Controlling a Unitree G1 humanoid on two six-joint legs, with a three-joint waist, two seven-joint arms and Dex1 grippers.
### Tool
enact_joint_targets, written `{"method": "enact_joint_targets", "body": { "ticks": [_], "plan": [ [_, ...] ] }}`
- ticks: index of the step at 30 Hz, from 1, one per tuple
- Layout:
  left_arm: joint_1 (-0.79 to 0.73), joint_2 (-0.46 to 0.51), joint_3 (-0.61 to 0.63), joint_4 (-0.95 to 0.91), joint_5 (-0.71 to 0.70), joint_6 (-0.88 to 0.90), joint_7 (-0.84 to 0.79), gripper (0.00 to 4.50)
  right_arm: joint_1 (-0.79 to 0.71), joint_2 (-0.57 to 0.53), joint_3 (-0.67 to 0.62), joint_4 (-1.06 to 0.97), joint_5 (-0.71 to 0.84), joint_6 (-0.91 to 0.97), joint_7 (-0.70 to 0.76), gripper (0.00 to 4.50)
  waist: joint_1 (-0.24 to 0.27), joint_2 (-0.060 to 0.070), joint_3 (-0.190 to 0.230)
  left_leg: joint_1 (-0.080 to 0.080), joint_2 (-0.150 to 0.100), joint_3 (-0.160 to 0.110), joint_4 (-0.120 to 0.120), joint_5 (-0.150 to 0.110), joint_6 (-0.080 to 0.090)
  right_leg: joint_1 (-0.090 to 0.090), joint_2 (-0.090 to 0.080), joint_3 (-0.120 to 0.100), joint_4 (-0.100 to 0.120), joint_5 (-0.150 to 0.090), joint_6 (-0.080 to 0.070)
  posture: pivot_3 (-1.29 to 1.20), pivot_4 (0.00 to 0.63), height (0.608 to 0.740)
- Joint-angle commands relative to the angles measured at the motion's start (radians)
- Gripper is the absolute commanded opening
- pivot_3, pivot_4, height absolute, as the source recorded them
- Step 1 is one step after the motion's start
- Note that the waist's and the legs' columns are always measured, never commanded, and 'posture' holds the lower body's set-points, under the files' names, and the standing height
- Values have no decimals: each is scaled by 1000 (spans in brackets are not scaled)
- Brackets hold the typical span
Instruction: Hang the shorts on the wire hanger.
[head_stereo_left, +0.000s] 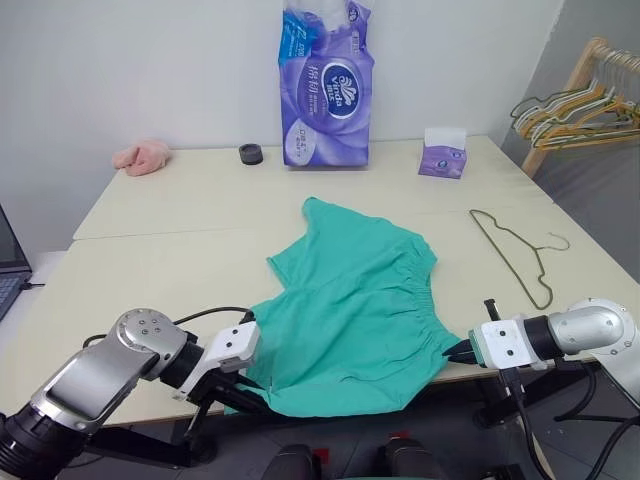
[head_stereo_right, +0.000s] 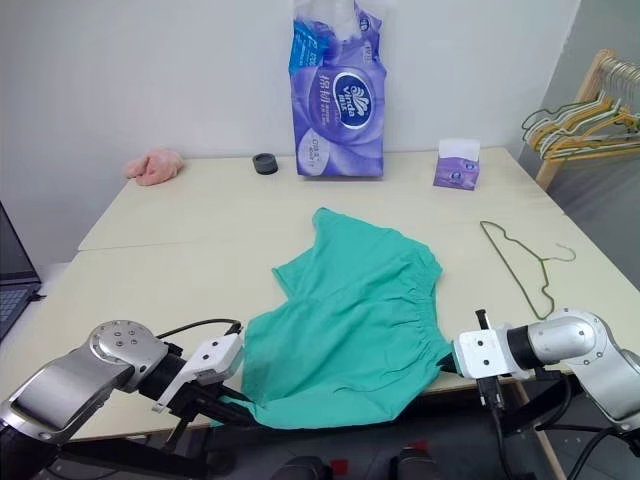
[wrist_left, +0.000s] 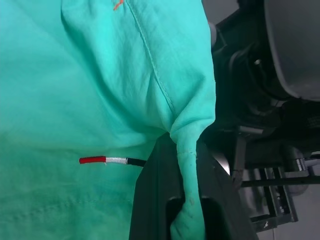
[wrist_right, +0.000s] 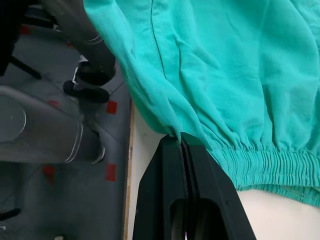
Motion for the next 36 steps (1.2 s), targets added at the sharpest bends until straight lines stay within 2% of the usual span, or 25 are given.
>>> {"method": "enact_joint_targets", "body": {
  "ticks": [1, 4, 7, 13, 17, 20, 24, 28, 30, 33, 36],
  "plan": [
    [7, 21, 21, -35, -34, 15, -8, 0, 9, -29, -21, -31, 8, 14, 37, 29, 1, 0, 0, 0, 0, 0, 0, 0, 0, 0, 0, 0, 0, 0, 0, 1, 57, 740],
    [11, 27, 16, -36, -30, 16, 0, 0, 14, -33, -26, -33, 10, 26, 47, 29, 1, 0, 1, 0, 0, 0, 0, 0, 0, 0, 0, 0, -1, 0, -1, 1, 60, 740],
    [15, 34, 13, -24, -18, -2, -2, 662, 13, -50, -39, -26, 2, 22, 59, 591, 1, 1, 2, 0, 0, 0, 0, 0, 0, 0, 0, 0, -1, -1, -1, 1, 60, 740],
    [17, 38, 10, -5, -2, -33, -1, 2386, 37, -103, -73, -21, 17, -2, 99, 2506, 1, 3, 3, 0, 0, 0, 0, 0, 0, 0, 0, 0, -2, -1, -1, -3, 56, 740],
    [-9, 6, 6, -19, -13, -47, 5, 3579, 22, -97, -110, 66, 13, -10, 81, 3789, 1, 2, 4, -1, 0, 1, 0, 0, 0, 0, 0, 0, -2, -1, -1, 3, 54, 740],
    [-29, -3, 40, -24, -60, -30, -6, 4457, 9, -95, -155, 110, 33, 10, 69, 3795, 2, 2, 4, -1, 0, 1, 0, 0, 0, 0, 0, 0, -2, -1, -1, -5, 51, 740],
    [-23, 20, 125, -9, -138, -6, -20, 4457, 14, -89, -251, 116, 91, 104, 34, 3795, 0, 2, 4, -1, 0, 1, 0, 0, 0, 0, 0, 0, -2, -1, -1, -16, 51, 740],
    [-44, 9, 229, 19, -220, 47, 12, 4457, 28, -21, -388, 58, 243, 351, -69, 3795, -2, 2, 4, -1, 1, 0, -1, 0, 0, 0, 0, 0, -2, -1, -1, -6, 51, 740],
    [-151, -130, 233, 43, -220, 66, 182, 4457, 3, 62, -447, 78, 265, 440, -203, 3795, 0, 2, 4, -1, 1, 0, -2, 0, 0, 0, 0, 0, -3, 0, 0, -4, 50, 740],
    [-236, -258, 233, 47, -194, 77, 329, 4457, -8, 128, -495, 75, 288, 538, -300, 3795, 17, 2, 4, -2, 0, -1, 1, 0, 0, 1, 0, 1, -4, 5, 7, -5, 50, 740],
    [-281, -389, 114, 22, -14, -38, 496, 4457, -27, 226, -505, 138, 245, 645, -486, 3795, 18, 1, 3, -4, -1, -1, 1, 0, 0, 1, -1, 2, -7, 9, 3, -15, 52, 740]
  ]
}}
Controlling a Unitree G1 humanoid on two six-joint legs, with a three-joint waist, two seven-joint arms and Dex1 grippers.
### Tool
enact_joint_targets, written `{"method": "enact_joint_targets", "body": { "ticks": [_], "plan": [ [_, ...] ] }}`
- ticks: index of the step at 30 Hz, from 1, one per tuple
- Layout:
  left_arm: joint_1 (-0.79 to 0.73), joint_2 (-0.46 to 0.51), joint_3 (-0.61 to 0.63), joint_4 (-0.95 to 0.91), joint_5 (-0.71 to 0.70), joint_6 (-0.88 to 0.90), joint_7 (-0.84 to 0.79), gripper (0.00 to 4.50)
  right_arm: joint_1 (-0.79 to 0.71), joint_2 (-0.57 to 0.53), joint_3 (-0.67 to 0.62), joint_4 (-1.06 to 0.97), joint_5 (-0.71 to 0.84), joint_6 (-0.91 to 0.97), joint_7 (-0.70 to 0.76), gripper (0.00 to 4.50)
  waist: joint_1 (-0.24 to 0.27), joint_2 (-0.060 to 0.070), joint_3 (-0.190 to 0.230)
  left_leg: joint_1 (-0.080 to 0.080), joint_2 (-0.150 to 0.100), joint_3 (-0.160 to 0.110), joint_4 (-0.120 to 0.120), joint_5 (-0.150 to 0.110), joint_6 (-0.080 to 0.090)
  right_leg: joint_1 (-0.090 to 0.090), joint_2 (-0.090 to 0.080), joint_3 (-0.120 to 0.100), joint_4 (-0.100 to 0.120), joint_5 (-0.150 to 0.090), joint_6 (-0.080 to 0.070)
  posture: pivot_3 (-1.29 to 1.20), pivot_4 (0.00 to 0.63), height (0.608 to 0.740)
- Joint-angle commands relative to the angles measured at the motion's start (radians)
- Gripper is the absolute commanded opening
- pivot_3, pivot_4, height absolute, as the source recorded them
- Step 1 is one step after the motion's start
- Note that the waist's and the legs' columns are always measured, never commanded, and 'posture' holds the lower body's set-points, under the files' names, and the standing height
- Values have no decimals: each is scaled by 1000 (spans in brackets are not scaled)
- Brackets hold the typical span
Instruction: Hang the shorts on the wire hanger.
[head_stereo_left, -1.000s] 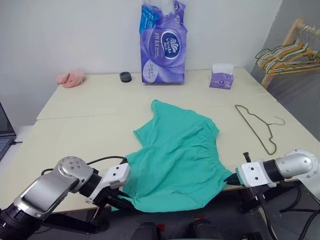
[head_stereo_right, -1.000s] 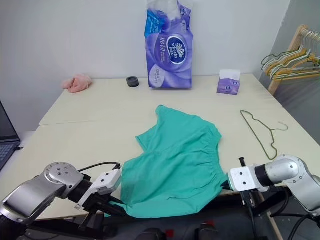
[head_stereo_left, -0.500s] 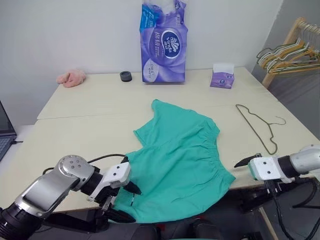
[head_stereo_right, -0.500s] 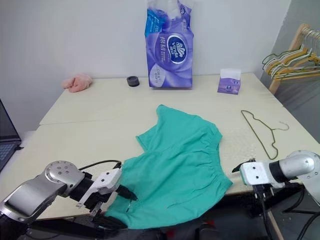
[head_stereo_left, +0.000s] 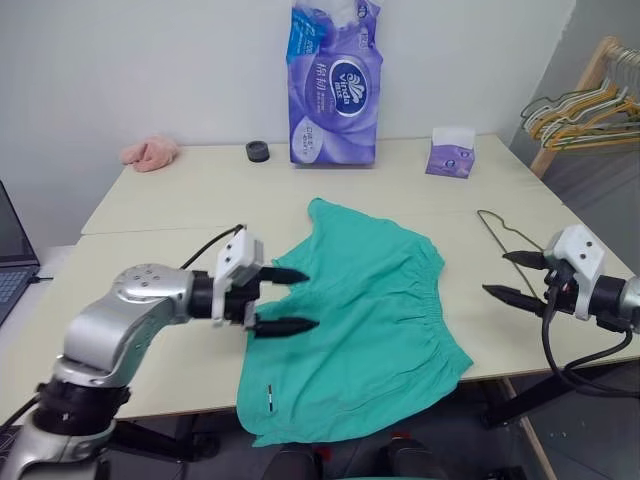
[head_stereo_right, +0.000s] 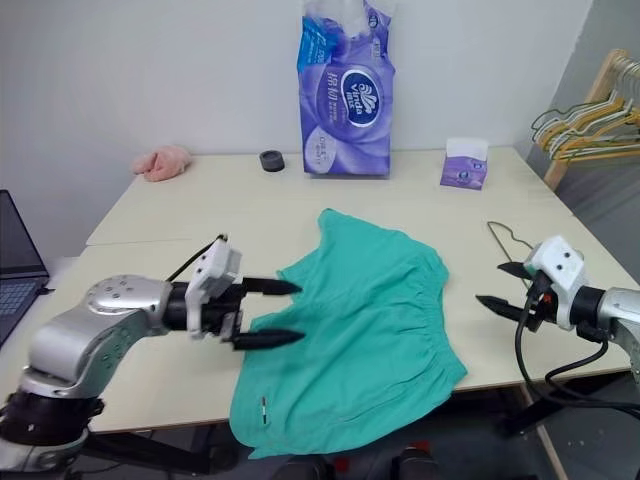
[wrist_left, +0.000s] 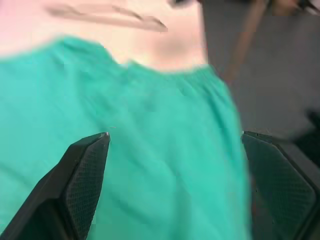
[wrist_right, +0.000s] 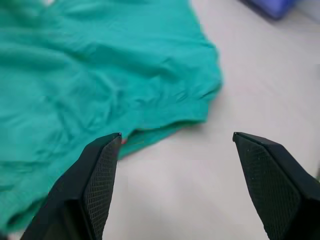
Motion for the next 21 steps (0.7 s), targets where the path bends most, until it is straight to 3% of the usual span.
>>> {"method": "enact_joint_targets", "body": {
  "ticks": [1, 9, 21],
  "plan": [
    [-37, -103, -92, -27, 132, -91, 157, 4457, -40, 67, -29, 72, -51, 102, -203, 3795, -1, 0, 0, -1, 0, 1, 0, 0, 0, 0, 0, 1, 0, 1, 0, -24, 56, 740],
    [-109, -254, -198, 60, 255, -196, 247, 4457, -194, 129, -24, 405, -194, 74, -448, 3795, -23, 4, 0, -2, 0, 3, -1, 0, 0, -2, 0, 2, -1, 1, -2, -53, 62, 740],
    [-137, -244, -242, 52, 262, -237, 140, 4457, -375, 119, 70, 776, -230, 4, -323, 3795, -57, 5, 0, -1, 0, 4, -2, 0, 1, -2, 3, 3, -1, 1, -2, -49, 66, 740]
  ]
}}
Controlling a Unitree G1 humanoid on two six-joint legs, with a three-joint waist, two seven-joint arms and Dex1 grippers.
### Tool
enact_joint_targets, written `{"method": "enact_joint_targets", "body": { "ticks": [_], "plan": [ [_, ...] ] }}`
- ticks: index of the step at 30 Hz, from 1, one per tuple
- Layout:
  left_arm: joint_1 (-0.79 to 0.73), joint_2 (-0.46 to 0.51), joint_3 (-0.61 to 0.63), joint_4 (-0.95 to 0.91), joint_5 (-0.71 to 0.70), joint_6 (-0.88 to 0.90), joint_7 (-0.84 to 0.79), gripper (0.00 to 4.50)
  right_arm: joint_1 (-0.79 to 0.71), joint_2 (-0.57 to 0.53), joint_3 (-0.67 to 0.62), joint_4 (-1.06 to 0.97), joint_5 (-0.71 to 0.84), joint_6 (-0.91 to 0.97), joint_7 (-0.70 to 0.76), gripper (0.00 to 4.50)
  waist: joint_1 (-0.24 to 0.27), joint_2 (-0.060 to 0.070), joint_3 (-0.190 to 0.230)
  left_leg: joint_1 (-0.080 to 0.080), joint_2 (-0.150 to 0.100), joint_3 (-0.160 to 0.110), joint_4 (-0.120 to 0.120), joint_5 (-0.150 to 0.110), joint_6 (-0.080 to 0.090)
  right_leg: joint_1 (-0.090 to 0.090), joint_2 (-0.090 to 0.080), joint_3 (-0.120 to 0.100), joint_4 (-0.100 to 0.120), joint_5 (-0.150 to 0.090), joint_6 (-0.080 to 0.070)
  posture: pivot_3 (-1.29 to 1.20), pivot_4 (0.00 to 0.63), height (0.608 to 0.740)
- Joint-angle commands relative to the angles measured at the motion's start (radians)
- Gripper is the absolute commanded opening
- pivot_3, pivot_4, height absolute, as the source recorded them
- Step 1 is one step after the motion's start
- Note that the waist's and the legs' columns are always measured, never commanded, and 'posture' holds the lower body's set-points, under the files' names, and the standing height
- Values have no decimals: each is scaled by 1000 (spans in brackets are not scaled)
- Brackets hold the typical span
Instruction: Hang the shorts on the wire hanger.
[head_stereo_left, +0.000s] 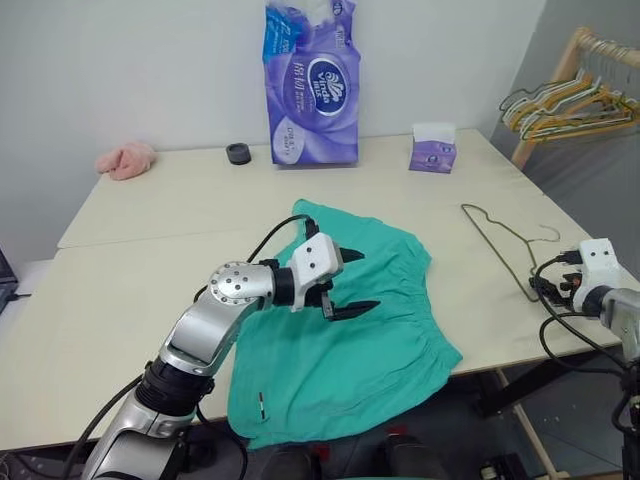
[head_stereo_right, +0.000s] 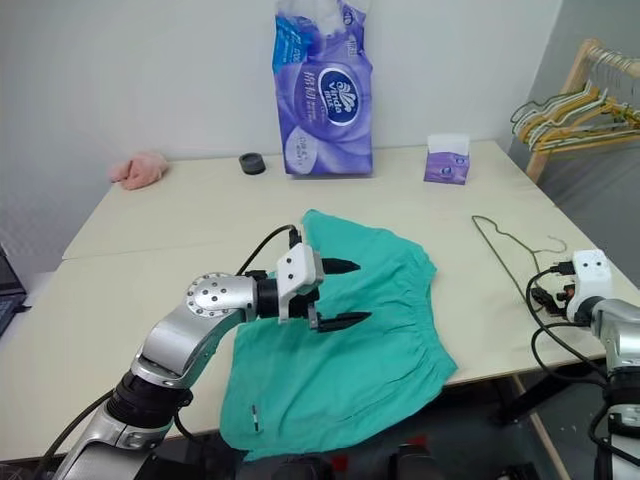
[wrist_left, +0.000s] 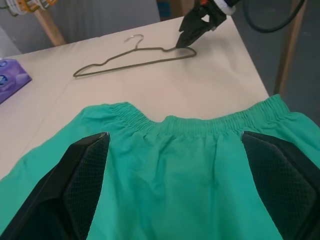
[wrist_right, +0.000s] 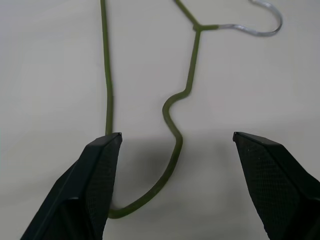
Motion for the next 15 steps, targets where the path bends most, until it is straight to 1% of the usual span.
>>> {"method": "enact_joint_targets", "body": {
  "ticks": [1, 7, 9, 10, 13, 15],
  "plan": [
    [-35, -9, -1, -25, -9, -11, -12, 4457, -69, -9, 21, 64, -14, -18, 35, 3795, -3, 0, 0, 0, 0, 0, 0, 0, 0, 0, 0, 0, 0, 0, 0, -49, 66, 740],
    [-37, -16, -8, -23, -1, -16, -21, 4457, -146, 2, 52, 218, -25, -5, 67, 3795, -3, 0, 0, 0, 0, 0, 0, 0, 0, 0, 2, 0, -1, 0, 0, -52, 69, 740],
    [-35, -15, -11, -25, 0, -18, -25, 4500, -160, -3, 81, 267, -54, -25, 78, 3419, -3, 0, 0, 0, 0, 0, 0, 0, 0, 0, 2, 0, -1, 0, 0, -48, 70, 740],
    [-34, -14, -12, -24, 1, -19, -26, 4500, -169, -3, 97, 289, -71, -34, 81, 3164, -3, 0, 0, 0, 0, 0, 0, 0, 0, 0, 2, 0, -1, 0, 0, -48, 70, 740],
    [-35, -16, -12, -22, 2, -20, -24, 4500, -180, -5, 135, 341, -112, -56, 83, 2210, -3, 0, 0, 1, 1, 0, 0, 0, 0, 2, 2, 0, -2, 0, 0, -47, 72, 740],
    [-36, -17, -13, -19, 3, -22, -21, 4500, -183, 0, 142, 368, -119, -55, 80, 1459, -3, 0, 0, 1, 1, 0, 0, 0, 0, 3, 2, 0, -3, 1, 1, -47, 72, 740]
  ]
}}
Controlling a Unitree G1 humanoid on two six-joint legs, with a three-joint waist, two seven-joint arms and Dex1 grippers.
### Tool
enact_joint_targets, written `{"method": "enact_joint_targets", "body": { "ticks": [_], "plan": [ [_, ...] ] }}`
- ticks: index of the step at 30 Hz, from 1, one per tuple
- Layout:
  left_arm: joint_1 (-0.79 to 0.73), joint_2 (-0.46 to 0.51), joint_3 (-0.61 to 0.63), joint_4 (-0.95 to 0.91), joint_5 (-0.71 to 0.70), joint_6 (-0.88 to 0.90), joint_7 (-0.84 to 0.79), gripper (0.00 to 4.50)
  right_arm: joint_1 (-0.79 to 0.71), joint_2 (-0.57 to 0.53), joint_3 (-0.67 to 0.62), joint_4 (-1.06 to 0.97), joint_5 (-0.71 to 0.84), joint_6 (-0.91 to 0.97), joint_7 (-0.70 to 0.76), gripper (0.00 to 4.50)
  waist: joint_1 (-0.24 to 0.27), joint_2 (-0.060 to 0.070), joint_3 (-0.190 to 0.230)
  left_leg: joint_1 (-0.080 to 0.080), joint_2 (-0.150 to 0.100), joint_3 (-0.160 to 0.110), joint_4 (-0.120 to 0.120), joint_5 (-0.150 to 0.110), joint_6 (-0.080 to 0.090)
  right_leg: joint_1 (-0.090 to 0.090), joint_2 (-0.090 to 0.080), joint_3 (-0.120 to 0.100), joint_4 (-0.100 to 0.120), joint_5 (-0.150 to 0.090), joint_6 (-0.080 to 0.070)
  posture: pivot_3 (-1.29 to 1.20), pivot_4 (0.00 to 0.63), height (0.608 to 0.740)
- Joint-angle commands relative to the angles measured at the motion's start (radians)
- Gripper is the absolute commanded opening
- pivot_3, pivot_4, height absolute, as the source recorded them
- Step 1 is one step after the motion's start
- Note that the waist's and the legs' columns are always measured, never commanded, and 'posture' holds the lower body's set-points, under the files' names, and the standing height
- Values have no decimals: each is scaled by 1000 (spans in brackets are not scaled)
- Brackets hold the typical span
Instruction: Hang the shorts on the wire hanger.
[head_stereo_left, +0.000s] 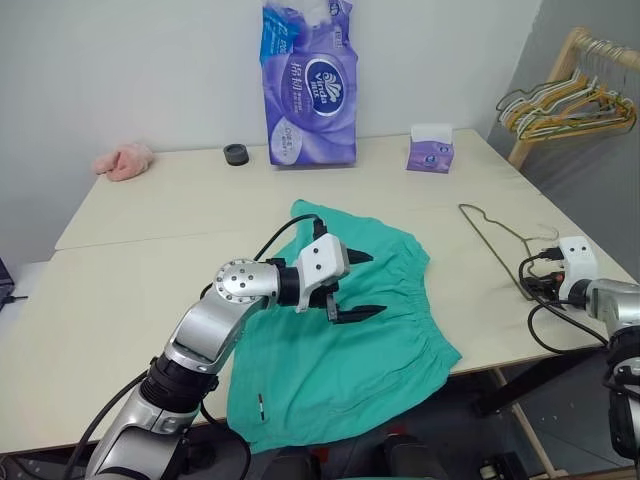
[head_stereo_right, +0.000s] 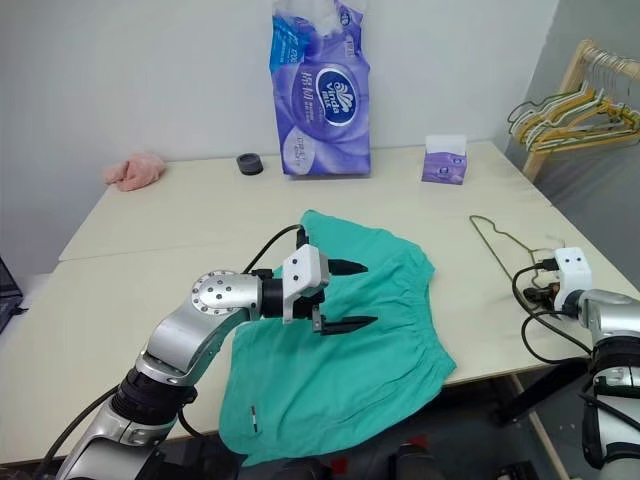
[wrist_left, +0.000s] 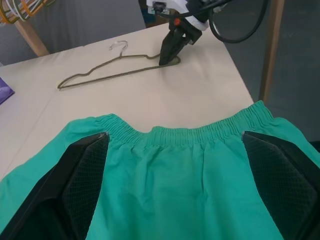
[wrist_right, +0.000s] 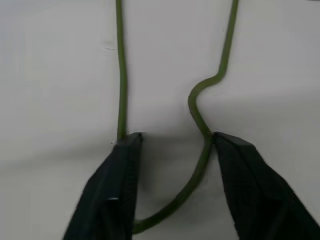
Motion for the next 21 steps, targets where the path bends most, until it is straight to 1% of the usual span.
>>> {"method": "enact_joint_targets", "body": {
  "ticks": [1, 4, 7, 12, 14, 15, 17, 18, 20, 21],
  "plan": [
    [-15, -6, 7, -16, 1, -17, 2, 4500, 9, -3, 34, 67, -51, -8, -12, 1109, 1, 0, 0, 0, 0, 0, 0, 0, 0, 1, 0, 0, -2, 0, 1, -47, 72, 740],
    [-10, -6, 10, -21, -3, -12, 7, 4500, 15, 1, 36, 80, -66, -28, -42, 77, 5, -1, 0, 2, 1, -2, 0, 0, 1, 6, 0, -1, -7, 3, 2, -46, 74, 740],
    [-4, -3, 15, -24, -5, -11, 9, 4500, 22, 8, 22, 77, -60, -38, -69, 31, 5, -1, 0, 11, 0, -2, 0, -3, 5, 16, -3, -2, -10, 0, 0, -45, 75, 740],
    [-26, -12, 49, 24, -11, 23, 45, 4500, 37, 15, -3, 1, -43, -66, -108, 31, 5, -1, 0, 11, -1, -1, 0, -3, 5, 16, -4, -1, -10, 0, 1, -45, 74, 740],
    [-43, -17, 78, 50, -30, 55, 60, 4500, 55, 8, 4, -66, -47, -89, -99, 31, 4, -1, 1, 10, -1, -1, 0, -3, 5, 16, -4, -2, -9, 1, 2, -48, 74, 740],
    [-61, -12, 98, 82, -31, 56, 65, 4500, 72, -2, 13, -136, -50, -111, -81, 31, 3, -1, 1, 10, -1, -1, 0, -3, 5, 15, -4, -2, -9, 1, 4, -52, 74, 740],
    [-151, 8, 160, 235, -4, 5, 96, 4500, 132, -23, 26, -385, -27, -183, 3, 31, 3, 3, 5, 10, -1, -2, 0, -3, 5, 14, -4, -2, -9, 1, 5, -56, 73, 740],
    [-183, 15, 177, 291, 7, -17, 106, 4500, 154, -30, 30, -467, -24, -200, 27, 31, 3, 7, 8, 9, -1, -2, 0, -3, 5, 14, -4, -2, -9, 0, 6, -56, 73, 740],
    [-239, 23, 207, 376, 0, -33, 102, 4500, 202, -48, 59, -585, -47, -257, 69, 31, -6, 11, 11, 9, -1, -1, 0, -3, 5, 12, -3, -2, -8, -1, 8, -61, 73, 740],
    [-261, 25, 218, 408, -7, -33, 93, 4500, 221, -60, 78, -628, -66, -285, 86, 31, -10, 11, 11, 8, -1, -1, -2, -3, 5, 11, -3, -1, -8, -1, 9, -64, 72, 740]
  ]
}}
